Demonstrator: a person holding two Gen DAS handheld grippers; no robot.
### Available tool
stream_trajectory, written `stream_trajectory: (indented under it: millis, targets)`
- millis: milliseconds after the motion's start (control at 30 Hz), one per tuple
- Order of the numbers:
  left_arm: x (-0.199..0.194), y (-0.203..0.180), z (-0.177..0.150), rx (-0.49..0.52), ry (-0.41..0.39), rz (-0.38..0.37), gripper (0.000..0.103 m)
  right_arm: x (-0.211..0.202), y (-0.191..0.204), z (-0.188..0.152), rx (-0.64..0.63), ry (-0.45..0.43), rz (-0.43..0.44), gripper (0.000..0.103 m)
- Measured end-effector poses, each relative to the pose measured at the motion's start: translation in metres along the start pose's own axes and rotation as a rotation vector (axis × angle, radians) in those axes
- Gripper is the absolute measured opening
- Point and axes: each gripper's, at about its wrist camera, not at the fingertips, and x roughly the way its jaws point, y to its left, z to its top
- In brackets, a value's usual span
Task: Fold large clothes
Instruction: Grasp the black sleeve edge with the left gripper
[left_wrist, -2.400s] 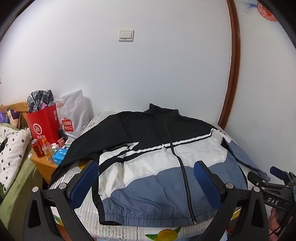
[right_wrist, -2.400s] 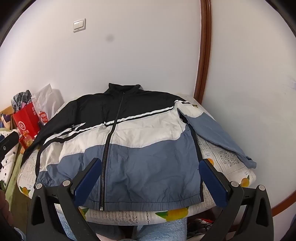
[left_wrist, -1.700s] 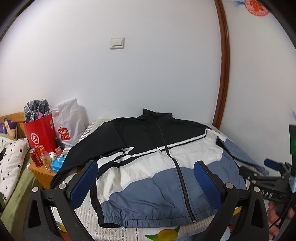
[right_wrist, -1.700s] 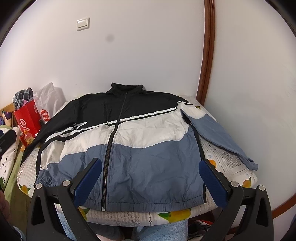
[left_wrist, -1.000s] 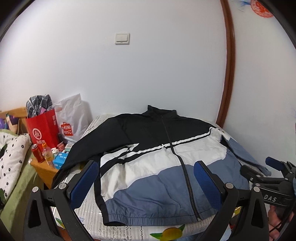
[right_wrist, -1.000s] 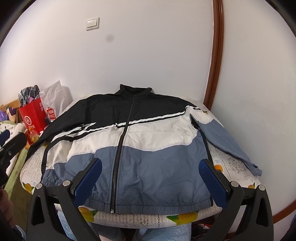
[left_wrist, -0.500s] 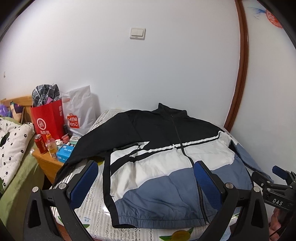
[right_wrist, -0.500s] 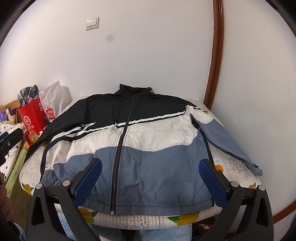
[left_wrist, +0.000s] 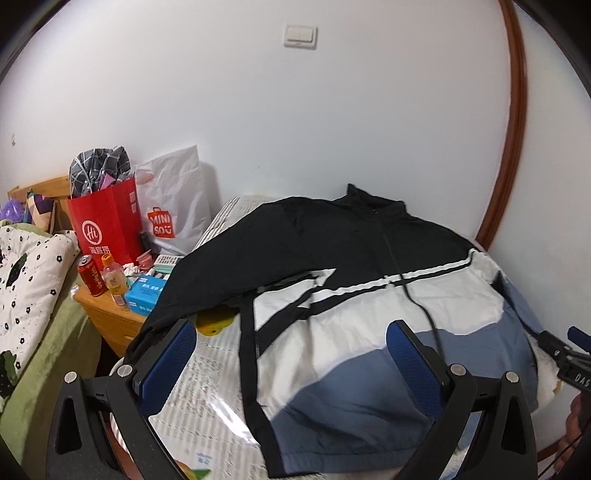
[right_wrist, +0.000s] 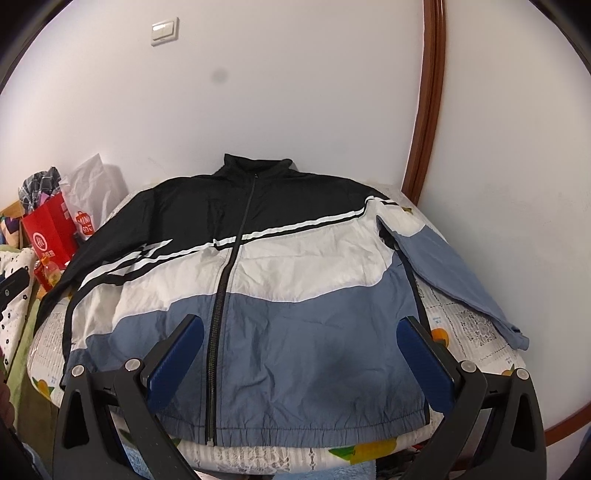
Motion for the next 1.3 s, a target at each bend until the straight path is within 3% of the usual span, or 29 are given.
stream_trajectory:
  millis: [167, 433, 700, 900, 1100, 1300]
  targets:
    - [0.029, 0.021, 0.003, -0.027, 0.029, 0.052, 0.103, 0.026, 0.001, 0.011, 0.017, 0.025, 0.0, 0.099]
    - [0.08, 0.062, 0.002, -0.062, 0.114, 0.115, 0.103, 0.075, 0.015, 0.022, 0.005, 0.086, 0.005, 0.081]
    - [0.119, 0.103, -0.01, -0.066, 0.187, 0.204, 0.101, 0.114, 0.046, 0.03, -0.061, 0.129, 0.001, 0.081]
    - [0.145, 0.118, -0.019, -0.057, 0.232, 0.203, 0.098, 0.137, 0.066, 0.035, -0.094, 0.157, 0.019, 0.081]
    - [0.166, 0.123, -0.021, -0.05, 0.264, 0.203, 0.089, 0.153, 0.08, 0.04, -0.131, 0.171, 0.016, 0.081]
    - [0.18, 0.126, -0.016, -0.066, 0.256, 0.223, 0.071, 0.163, 0.087, 0.042, -0.158, 0.187, 0.016, 0.081]
